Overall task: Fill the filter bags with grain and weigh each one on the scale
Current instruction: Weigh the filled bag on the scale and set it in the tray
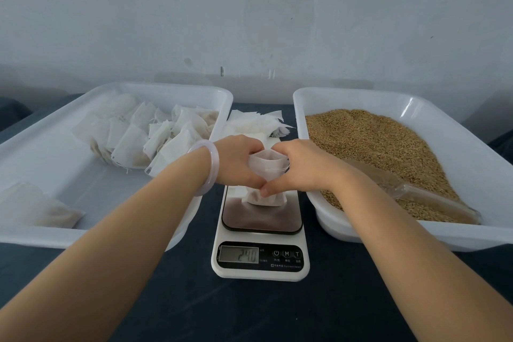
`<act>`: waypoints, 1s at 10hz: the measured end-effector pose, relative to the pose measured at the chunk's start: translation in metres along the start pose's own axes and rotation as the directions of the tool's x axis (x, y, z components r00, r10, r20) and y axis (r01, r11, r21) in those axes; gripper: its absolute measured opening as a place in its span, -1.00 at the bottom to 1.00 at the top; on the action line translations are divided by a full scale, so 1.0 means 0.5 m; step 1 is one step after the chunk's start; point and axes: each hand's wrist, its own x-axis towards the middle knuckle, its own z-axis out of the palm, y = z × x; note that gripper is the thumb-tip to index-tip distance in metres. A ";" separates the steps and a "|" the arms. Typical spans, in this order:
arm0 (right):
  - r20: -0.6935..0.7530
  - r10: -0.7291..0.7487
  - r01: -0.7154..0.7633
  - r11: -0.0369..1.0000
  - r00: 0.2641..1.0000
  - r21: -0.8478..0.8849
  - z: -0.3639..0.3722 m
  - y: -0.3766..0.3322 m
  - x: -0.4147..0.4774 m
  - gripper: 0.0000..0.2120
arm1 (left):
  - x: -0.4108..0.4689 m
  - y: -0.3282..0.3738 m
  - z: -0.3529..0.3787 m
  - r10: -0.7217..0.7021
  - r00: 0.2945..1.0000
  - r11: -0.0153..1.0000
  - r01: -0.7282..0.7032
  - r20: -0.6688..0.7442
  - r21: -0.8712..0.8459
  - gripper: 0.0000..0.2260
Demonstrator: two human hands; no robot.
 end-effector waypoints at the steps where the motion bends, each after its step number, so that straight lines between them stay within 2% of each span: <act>1: 0.002 0.002 -0.002 1.000 1.000 -0.004 0.001 0.000 0.002 -0.60 | -0.001 -0.001 0.001 -0.004 1.000 1.000 0.004 -0.001 -0.005 -0.73; 8: -0.014 0.002 -0.002 1.000 1.000 -0.027 0.001 -0.004 0.001 -0.59 | 0.002 -0.003 0.000 -0.016 1.000 1.000 0.016 0.014 -0.002 -0.74; 9: -0.014 -0.012 0.011 0.999 1.000 -0.031 0.002 0.001 0.001 -0.61 | 0.001 -0.002 -0.003 0.010 1.000 1.000 -0.010 -0.005 0.013 -0.73; 10: -0.056 -0.034 0.036 0.999 0.998 0.033 -0.001 0.005 0.003 -0.73 | -0.004 -0.004 -0.006 0.029 0.997 0.999 -0.032 -0.070 -0.038 -0.75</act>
